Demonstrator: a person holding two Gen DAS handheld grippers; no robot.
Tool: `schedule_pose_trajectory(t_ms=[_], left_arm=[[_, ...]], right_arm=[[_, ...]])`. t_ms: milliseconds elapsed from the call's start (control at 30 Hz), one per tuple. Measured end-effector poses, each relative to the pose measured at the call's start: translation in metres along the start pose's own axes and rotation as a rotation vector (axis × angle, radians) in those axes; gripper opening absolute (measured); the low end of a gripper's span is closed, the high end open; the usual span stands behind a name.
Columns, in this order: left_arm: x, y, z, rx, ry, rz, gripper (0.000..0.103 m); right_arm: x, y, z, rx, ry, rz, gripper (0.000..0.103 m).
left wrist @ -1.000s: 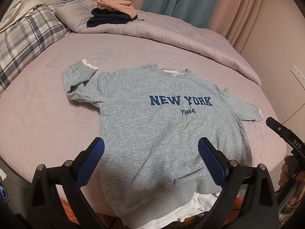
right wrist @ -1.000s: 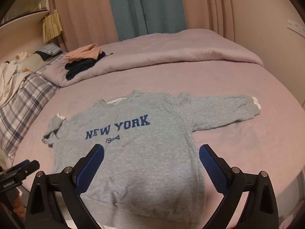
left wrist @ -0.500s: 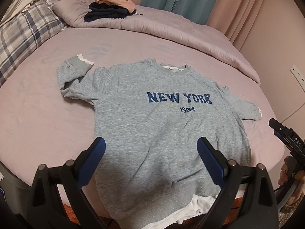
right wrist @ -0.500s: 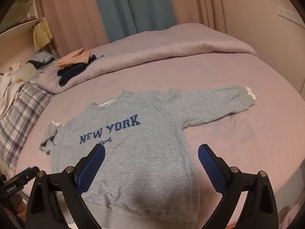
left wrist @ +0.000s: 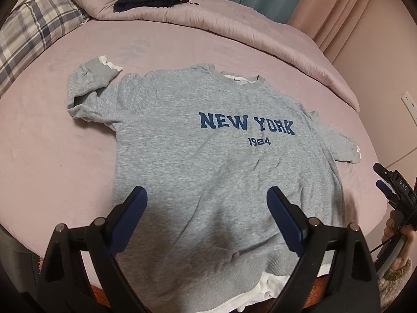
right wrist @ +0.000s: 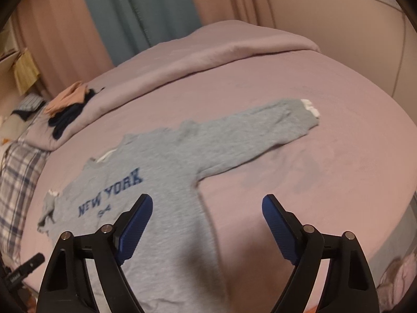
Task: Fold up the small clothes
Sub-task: 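Move the right tool to the sweatshirt sleeve cuff and grasp it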
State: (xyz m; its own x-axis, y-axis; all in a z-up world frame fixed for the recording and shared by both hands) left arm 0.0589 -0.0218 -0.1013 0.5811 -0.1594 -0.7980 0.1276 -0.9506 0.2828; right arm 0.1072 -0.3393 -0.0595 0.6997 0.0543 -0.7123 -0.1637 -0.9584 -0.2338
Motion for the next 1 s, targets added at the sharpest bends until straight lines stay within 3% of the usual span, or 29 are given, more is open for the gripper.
schedule_pose_trajectory(t_ms=[133,200,300,500,700,767,833,1000], left_arm=[[0.005,-0.001,-0.004,-0.015,-0.003,-0.007,0.09],[0.009,-0.003,-0.005,-0.019,-0.014,-0.024,0.079],[0.016,-0.008,-0.003,-0.031,-0.033,-0.042,0.078],[0.022,-0.014,-0.004,-0.056,-0.054,-0.05,0.078],[0.025,-0.017,-0.006,-0.077,-0.058,-0.05,0.078],[0.024,-0.019,-0.006,-0.081,-0.055,-0.053,0.078],[0.022,-0.021,-0.007,-0.085,-0.05,-0.059,0.078],[0.021,-0.026,-0.009,-0.103,-0.044,-0.063,0.078]], right_arm=[[0.006,0.026,-0.016,0.057,0.005,0.001,0.083],[0.016,0.045,-0.027,0.11,-0.004,-0.016,0.083],[0.038,0.082,-0.042,0.247,-0.042,-0.054,0.075],[0.079,0.145,-0.059,0.465,-0.082,0.012,0.065],[0.12,0.157,-0.078,0.521,-0.11,0.004,0.053],[0.134,0.157,-0.079,0.527,-0.138,0.028,0.037],[0.141,0.163,-0.078,0.521,-0.149,0.07,0.028],[0.12,0.164,-0.085,0.514,-0.053,0.05,0.021]])
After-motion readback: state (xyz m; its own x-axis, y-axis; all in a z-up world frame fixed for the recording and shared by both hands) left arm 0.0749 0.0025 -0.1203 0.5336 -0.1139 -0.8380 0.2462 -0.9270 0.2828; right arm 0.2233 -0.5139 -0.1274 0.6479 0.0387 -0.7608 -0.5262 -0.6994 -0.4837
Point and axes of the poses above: each gripper's, at about its wrist camera, not at the fingertips, and x roughly the way its jaws point, y to its right, z to its underside, the point moved 5 cm from there along x, roughly the way its jaws point
